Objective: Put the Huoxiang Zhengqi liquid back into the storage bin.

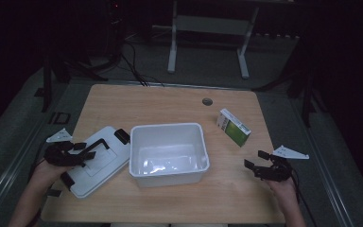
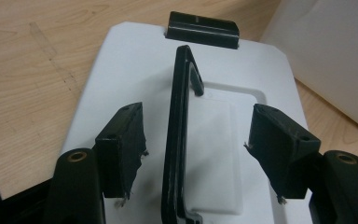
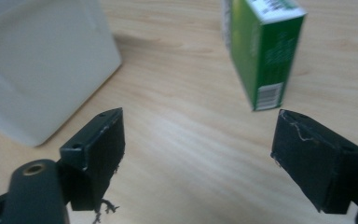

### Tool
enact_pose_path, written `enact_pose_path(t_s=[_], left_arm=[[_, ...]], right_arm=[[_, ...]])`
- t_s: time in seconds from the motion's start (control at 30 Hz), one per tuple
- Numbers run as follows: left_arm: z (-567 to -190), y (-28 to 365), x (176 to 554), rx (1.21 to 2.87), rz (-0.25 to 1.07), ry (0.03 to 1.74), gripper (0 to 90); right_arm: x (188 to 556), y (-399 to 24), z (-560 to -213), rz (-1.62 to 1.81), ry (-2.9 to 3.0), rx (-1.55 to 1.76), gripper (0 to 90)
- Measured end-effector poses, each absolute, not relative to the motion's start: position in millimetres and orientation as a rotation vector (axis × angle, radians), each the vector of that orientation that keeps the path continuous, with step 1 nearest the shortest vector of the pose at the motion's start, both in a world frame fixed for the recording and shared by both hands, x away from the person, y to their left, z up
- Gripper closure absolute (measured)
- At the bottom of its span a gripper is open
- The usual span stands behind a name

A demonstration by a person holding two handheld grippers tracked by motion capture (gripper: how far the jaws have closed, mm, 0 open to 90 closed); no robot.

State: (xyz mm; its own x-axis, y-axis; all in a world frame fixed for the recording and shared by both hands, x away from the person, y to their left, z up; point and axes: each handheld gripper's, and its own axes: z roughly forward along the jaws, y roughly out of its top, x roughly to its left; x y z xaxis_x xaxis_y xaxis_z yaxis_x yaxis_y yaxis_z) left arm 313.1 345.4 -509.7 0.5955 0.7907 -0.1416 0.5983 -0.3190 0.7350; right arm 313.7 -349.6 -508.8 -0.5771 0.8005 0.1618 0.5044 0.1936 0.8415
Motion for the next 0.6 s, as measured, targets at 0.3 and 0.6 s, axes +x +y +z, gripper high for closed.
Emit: enact_pose_path(t_s=[0.3, 0.6], left_arm=[[-511, 348, 312, 2.041, 0.301, 1.1, 32.1], [-511, 347, 311, 2.067, 0.297, 1.091, 33.2]], right_arm=[[348, -353, -495, 1.295, 2.161, 1.245, 19.9], [382, -350, -488, 1.236, 2.189, 1.247, 19.9]])
